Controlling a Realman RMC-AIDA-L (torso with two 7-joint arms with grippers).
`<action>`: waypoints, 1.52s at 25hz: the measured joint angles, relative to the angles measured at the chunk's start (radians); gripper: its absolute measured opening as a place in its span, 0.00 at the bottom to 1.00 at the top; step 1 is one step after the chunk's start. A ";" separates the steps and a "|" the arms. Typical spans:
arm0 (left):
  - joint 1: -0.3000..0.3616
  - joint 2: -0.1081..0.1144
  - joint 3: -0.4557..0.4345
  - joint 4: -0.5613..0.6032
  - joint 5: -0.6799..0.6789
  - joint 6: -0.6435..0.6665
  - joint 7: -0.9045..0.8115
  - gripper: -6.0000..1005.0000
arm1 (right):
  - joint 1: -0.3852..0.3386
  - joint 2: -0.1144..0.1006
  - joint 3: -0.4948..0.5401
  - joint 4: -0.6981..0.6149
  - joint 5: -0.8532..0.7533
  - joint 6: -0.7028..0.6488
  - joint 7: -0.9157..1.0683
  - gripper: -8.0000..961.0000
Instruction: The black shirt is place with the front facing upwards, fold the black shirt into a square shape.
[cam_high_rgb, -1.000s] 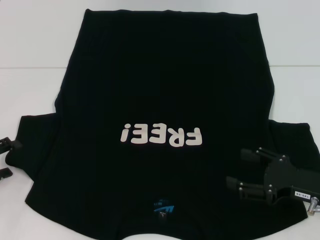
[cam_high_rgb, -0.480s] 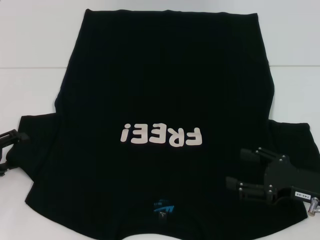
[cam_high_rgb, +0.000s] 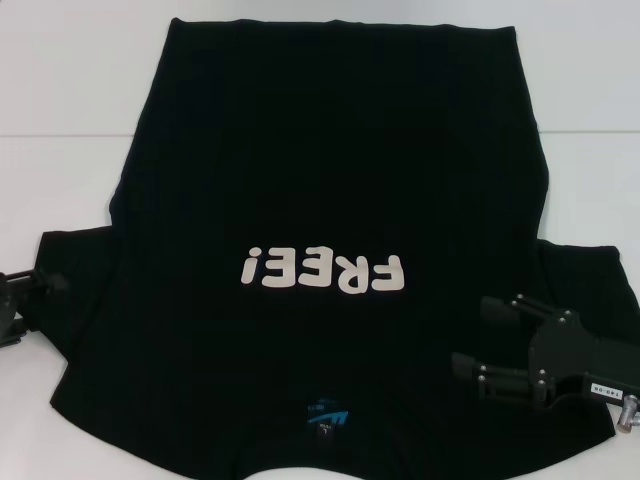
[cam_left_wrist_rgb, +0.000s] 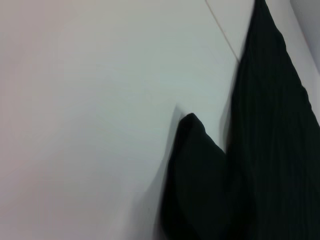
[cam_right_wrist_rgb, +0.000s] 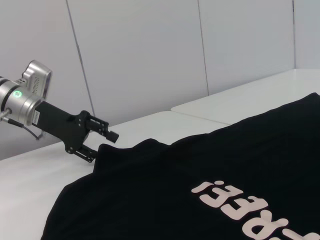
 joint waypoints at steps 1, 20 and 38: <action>-0.001 -0.001 0.005 0.000 0.000 -0.003 0.001 0.87 | 0.000 0.000 0.001 0.000 0.001 -0.001 0.000 0.97; -0.008 -0.007 0.043 0.009 -0.002 -0.036 0.025 0.14 | 0.003 0.000 0.003 -0.001 0.004 -0.004 0.000 0.97; -0.014 -0.001 0.033 0.087 -0.010 -0.110 0.044 0.04 | 0.008 0.002 0.004 -0.005 0.005 -0.006 0.023 0.97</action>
